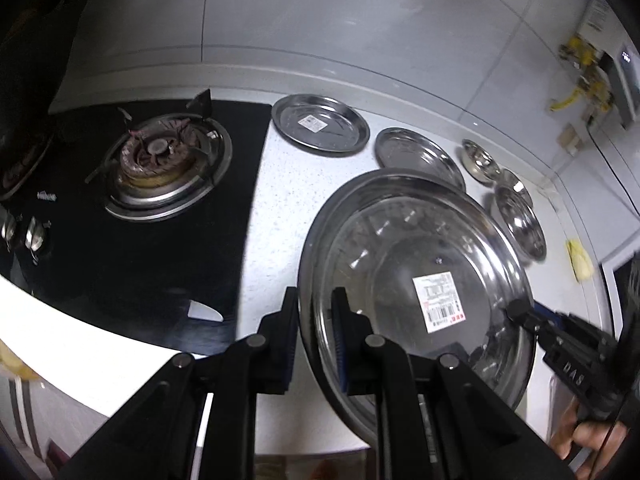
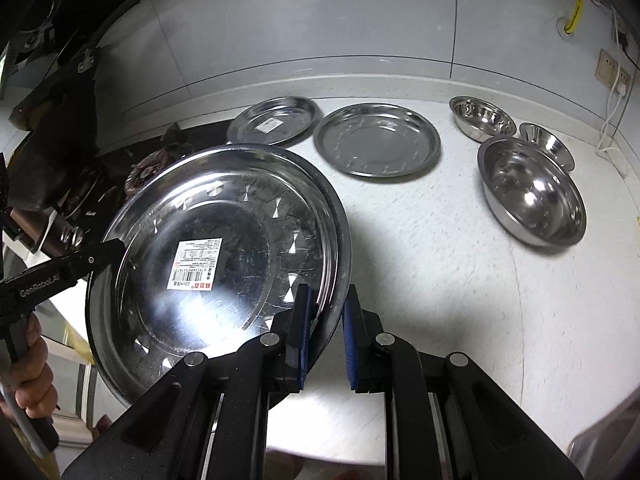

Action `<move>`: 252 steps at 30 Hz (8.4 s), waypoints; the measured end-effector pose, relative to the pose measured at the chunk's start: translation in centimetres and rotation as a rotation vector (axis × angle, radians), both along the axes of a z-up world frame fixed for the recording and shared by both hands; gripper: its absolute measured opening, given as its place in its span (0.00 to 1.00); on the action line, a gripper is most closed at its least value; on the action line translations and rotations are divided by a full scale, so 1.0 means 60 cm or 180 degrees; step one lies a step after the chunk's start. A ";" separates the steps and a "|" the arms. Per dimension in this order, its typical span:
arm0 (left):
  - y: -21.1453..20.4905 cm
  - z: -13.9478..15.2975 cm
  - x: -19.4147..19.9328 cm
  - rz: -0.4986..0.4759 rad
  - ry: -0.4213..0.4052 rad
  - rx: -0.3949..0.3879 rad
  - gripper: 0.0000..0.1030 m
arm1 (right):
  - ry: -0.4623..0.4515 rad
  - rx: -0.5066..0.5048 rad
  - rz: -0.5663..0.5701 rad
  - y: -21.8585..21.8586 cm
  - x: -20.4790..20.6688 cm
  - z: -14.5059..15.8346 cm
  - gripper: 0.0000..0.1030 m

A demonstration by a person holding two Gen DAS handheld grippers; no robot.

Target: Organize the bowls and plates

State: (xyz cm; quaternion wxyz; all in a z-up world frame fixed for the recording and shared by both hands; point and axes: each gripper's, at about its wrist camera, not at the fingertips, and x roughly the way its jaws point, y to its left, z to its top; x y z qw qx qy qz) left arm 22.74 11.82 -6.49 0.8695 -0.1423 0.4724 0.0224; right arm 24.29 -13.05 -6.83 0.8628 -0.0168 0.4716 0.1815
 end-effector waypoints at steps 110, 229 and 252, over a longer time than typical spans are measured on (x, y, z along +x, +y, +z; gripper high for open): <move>-0.109 -0.121 0.397 0.0043 0.0479 -0.0626 0.31 | 0.0113 -0.0325 -0.0031 -0.041 0.424 -0.051 0.47; 0.045 -0.086 0.265 -0.0022 0.0280 0.0424 0.34 | 0.0152 0.0128 -0.0092 0.058 0.260 -0.041 0.43; 0.159 -0.166 0.526 0.0392 0.0510 -0.0260 0.34 | 0.0519 0.0116 -0.0110 0.187 0.519 -0.152 0.43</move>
